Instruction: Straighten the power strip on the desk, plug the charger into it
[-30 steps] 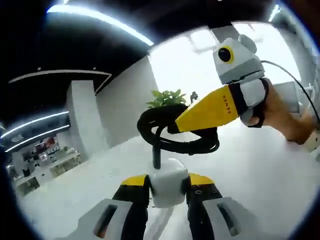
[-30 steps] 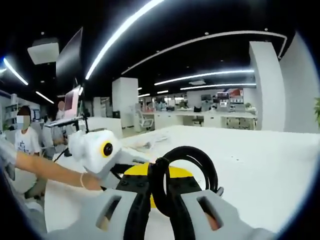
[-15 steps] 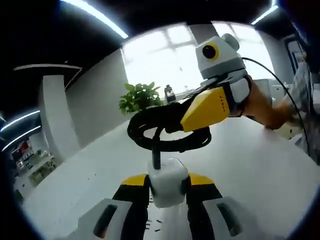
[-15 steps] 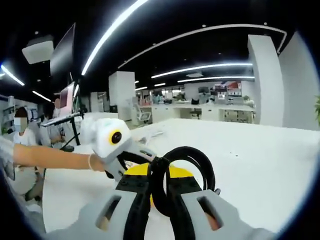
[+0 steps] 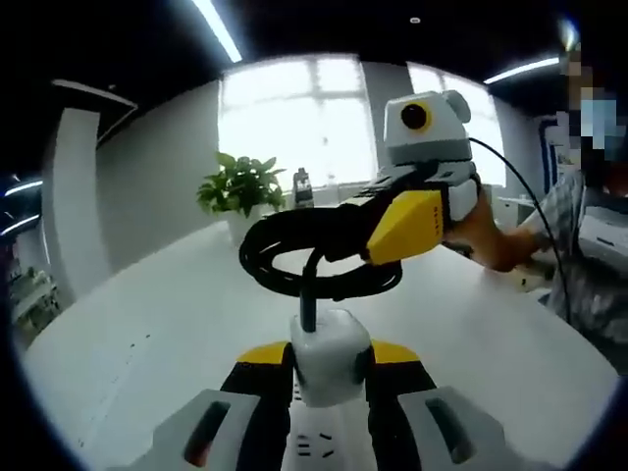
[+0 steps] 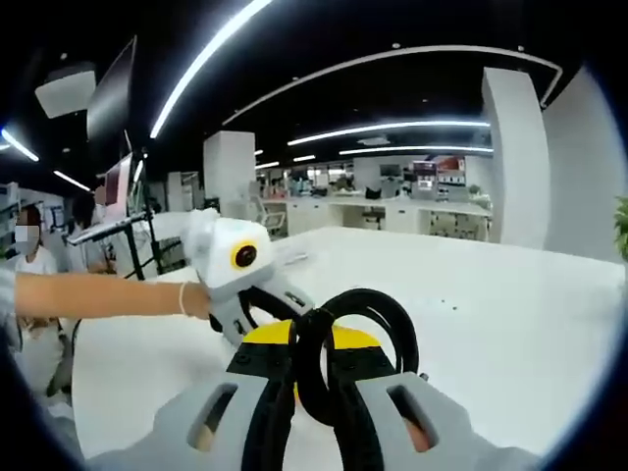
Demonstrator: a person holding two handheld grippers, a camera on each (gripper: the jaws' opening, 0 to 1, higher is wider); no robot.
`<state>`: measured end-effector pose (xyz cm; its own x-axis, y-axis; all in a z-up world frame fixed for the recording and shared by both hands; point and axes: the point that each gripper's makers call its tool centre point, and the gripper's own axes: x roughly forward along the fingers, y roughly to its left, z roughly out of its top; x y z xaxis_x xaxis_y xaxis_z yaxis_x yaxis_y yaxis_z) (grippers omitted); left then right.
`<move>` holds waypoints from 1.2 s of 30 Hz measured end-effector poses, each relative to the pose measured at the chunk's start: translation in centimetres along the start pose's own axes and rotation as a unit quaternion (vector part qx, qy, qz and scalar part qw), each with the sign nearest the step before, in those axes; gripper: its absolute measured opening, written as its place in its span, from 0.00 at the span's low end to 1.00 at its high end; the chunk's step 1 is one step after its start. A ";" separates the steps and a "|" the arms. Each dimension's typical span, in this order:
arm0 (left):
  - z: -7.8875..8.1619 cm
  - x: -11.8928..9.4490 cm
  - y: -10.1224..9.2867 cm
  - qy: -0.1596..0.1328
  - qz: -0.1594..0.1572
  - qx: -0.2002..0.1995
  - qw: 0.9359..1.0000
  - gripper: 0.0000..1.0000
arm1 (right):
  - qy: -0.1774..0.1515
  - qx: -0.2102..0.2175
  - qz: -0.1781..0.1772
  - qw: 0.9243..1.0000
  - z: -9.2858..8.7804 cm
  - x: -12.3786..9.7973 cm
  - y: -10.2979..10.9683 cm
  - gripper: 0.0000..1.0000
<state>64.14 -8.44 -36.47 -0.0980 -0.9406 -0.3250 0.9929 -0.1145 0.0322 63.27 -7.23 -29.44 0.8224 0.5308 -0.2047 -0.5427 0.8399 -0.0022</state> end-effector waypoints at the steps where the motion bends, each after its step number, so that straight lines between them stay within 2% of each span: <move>1: 0.0 0.1 0.1 0.001 -0.003 -0.001 1.000 0.27 | 0.000 0.000 -0.001 1.000 0.0 0.1 -0.1 0.10; 5: -0.2 0.3 0.2 0.009 -0.014 0.002 1.000 0.27 | 0.003 0.002 -0.007 1.000 -0.2 0.2 -0.6 0.10; 10: 0.0 1.0 0.1 0.005 -0.024 0.011 1.000 0.27 | 0.007 -0.004 -0.017 1.000 -0.2 0.0 -1.1 0.10; 17: -0.3 1.2 0.5 0.019 -0.030 0.036 0.999 0.27 | 0.012 -0.003 -0.025 1.000 -0.7 -0.1 -1.6 0.09; 24: -0.9 1.3 0.4 0.026 -0.041 0.050 0.998 0.27 | 0.023 -0.011 -0.029 0.999 -1.2 0.0 -1.5 0.10; 27: -1.0 1.1 0.3 0.016 -0.042 0.052 0.998 0.27 | 0.019 -0.014 -0.031 0.999 -1.2 -0.1 -1.3 0.10; 33: -1.0 1.0 0.6 0.014 -0.043 0.059 0.997 0.27 | 0.027 -0.049 -0.043 0.998 -1.2 0.2 -0.8 0.10; 36: -1.1 0.9 0.7 0.022 -0.041 0.069 0.997 0.27 | 0.030 -0.074 -0.052 0.995 -1.4 0.3 -0.4 0.10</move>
<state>64.77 -9.02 -37.79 -0.1725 -0.9115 -0.3733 0.9626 -0.2364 0.1325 63.46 -7.53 -30.87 0.8658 0.4313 -0.2537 -0.4787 0.8616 -0.1689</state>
